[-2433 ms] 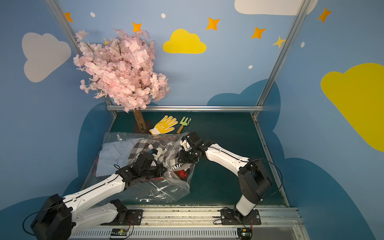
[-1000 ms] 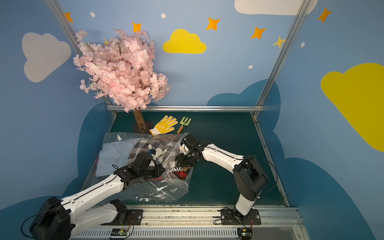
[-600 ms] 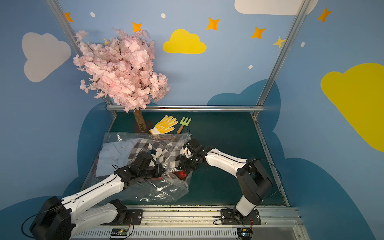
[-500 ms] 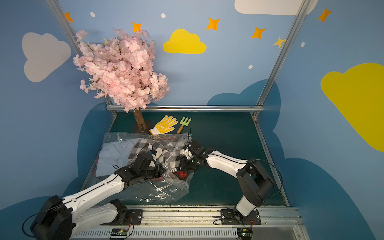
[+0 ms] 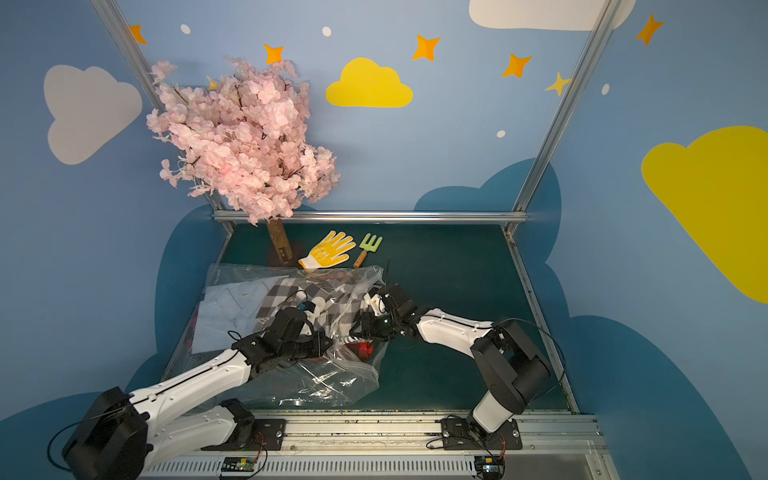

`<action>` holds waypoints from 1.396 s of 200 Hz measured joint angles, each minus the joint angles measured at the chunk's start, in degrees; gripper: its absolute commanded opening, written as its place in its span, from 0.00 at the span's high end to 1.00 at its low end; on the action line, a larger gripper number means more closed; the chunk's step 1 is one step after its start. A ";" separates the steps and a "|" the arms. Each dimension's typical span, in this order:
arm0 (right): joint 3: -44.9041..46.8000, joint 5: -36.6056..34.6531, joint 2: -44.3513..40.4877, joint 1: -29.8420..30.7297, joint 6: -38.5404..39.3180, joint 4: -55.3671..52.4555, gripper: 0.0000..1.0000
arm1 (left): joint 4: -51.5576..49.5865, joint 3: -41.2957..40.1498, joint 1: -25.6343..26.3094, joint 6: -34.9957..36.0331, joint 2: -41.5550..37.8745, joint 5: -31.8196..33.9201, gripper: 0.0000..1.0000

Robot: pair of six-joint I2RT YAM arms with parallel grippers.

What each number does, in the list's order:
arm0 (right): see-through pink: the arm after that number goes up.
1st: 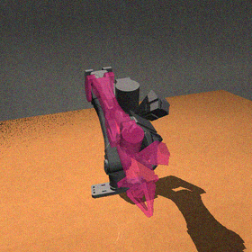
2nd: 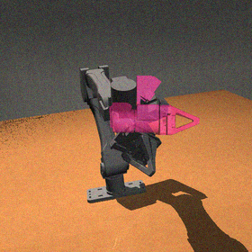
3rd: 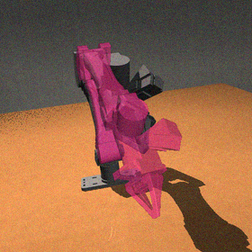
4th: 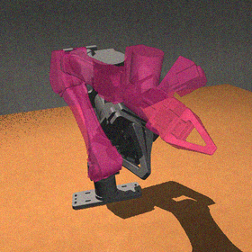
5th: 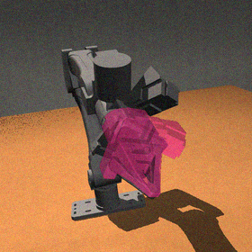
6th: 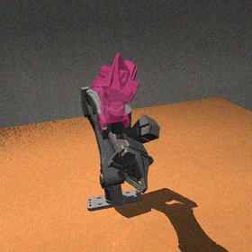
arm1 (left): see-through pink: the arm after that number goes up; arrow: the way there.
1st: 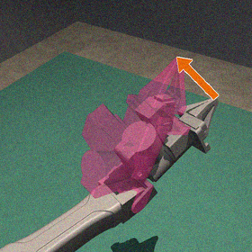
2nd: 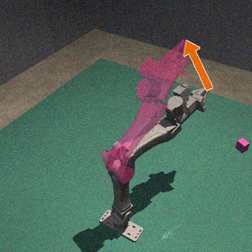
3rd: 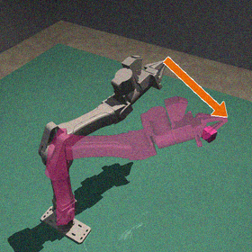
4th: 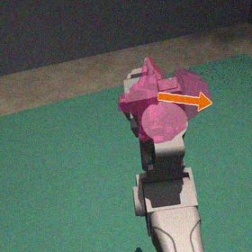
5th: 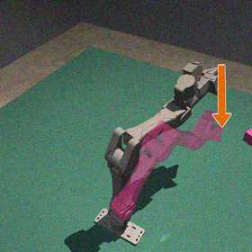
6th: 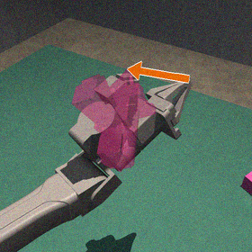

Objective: Take the shirt out of the vacuum bag
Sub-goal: Take out the shirt from the vacuum bag.

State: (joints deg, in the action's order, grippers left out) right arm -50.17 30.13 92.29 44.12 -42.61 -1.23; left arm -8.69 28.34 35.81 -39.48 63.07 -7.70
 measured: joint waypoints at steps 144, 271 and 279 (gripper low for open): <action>-6.95 -0.48 4.90 -0.92 3.54 -4.83 1.00 | 0.17 -0.04 0.20 0.02 -0.04 0.70 0.97; -14.32 -2.80 -5.35 -1.20 8.61 -22.95 1.00 | -5.64 9.55 -4.15 2.49 3.76 0.52 0.97; -15.04 -2.95 -5.51 -1.20 8.85 -23.96 1.00 | -5.90 9.79 -4.39 2.71 4.02 0.46 0.97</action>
State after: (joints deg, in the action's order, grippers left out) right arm -65.21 27.18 86.78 42.92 -33.76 -25.19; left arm -14.59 38.13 31.42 -36.77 67.09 -7.25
